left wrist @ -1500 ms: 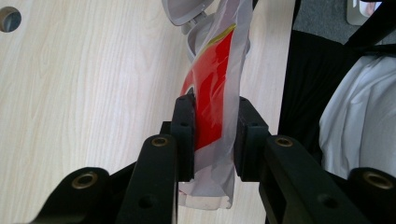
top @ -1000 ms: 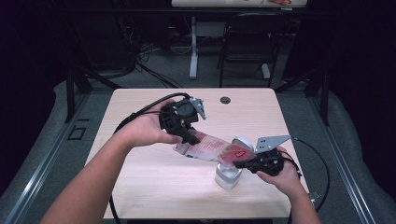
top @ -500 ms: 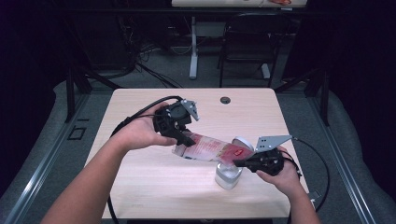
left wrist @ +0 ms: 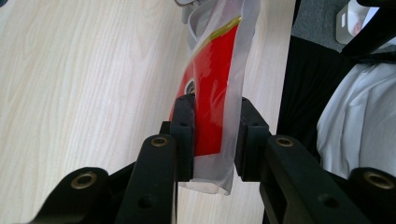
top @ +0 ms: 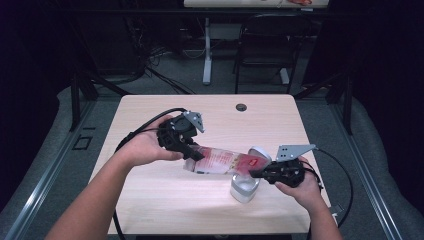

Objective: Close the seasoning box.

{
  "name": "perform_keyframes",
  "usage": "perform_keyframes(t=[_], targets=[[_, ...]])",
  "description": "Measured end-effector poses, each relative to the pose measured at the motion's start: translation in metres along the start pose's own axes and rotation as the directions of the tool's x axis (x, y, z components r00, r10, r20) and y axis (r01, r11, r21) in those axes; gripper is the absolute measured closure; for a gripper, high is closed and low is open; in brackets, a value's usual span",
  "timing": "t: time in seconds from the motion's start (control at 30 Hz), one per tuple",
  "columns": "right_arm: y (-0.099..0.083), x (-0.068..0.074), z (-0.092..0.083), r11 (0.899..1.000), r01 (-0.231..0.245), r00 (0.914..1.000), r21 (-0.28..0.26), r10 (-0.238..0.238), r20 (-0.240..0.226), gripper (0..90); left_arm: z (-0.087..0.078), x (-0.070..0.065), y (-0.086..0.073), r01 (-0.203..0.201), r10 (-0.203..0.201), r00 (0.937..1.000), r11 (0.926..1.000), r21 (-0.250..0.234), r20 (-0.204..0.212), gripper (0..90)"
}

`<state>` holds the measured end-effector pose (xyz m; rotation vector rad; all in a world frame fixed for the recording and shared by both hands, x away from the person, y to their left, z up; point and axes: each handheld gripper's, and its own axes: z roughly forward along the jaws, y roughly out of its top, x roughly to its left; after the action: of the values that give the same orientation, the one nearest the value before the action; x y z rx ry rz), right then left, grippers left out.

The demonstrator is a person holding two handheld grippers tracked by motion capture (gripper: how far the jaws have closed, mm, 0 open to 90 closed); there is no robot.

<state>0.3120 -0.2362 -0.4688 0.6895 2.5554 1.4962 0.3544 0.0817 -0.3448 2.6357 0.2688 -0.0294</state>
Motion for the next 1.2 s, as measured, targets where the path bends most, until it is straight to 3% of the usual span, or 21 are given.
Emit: perform_keyframes(t=[0.47,1.2], targets=[[-0.003,-0.003,0.0,0.999,-0.017,0.9998,-0.03,0.017,-0.015,81.8,0.011,0.004,-0.018,0.028,-0.028,0.9994,0.9994,-0.021,0.022,73.2],[-0.004,-0.004,0.003,0.999,-0.025,0.9991,-0.046,0.024,-0.035,80.4,0.022,0.007,-0.032,0.05,-0.048,0.9979,0.9979,-0.041,0.044,73.1]])
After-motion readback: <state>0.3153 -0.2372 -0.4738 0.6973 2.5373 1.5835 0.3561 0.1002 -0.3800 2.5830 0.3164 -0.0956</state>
